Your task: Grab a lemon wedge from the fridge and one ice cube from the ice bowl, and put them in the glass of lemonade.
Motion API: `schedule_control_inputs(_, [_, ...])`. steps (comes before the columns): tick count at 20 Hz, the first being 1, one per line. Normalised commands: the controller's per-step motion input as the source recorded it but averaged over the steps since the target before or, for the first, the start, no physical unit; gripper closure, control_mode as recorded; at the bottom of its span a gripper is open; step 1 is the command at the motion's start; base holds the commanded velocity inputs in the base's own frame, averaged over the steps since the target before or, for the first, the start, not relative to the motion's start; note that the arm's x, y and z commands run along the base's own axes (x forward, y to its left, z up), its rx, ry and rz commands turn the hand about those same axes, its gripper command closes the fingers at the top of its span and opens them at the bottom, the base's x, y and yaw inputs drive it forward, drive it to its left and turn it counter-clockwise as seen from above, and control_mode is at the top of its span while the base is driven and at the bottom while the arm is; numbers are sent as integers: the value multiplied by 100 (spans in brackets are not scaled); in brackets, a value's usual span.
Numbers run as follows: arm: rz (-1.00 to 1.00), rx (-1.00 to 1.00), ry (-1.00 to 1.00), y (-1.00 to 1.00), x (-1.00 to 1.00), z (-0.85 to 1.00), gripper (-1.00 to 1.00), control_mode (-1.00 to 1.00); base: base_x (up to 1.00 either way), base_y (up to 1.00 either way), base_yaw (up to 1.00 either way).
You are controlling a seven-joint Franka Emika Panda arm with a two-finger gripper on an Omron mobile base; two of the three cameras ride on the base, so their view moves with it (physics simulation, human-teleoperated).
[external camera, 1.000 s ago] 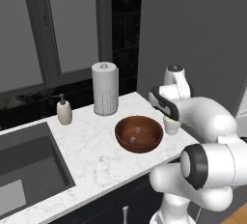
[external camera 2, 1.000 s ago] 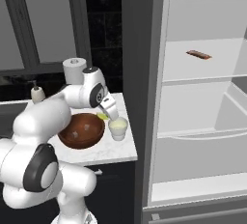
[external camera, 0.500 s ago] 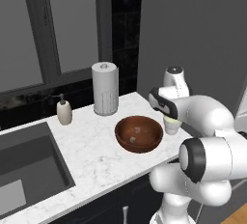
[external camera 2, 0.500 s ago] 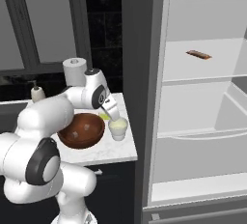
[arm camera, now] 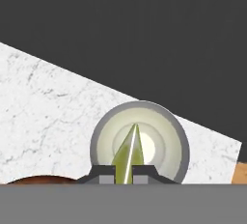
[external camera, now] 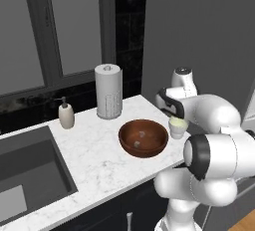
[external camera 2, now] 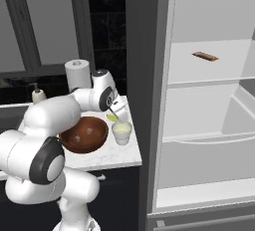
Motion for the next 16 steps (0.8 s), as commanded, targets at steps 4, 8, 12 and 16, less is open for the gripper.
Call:
schedule_control_inputs(4, [-5,0,0,-26,2,0,100,-100,0,0,0])
schedule_control_inputs(8, [-1,0,0,0,1,0,100,-100,0,0,0])
schedule_control_inputs(12, [0,0,0,0,0,0,-100,-100,0,0,0])
schedule_control_inputs(16, [0,0,0,0,0,0,-100,-100,0,0,0])
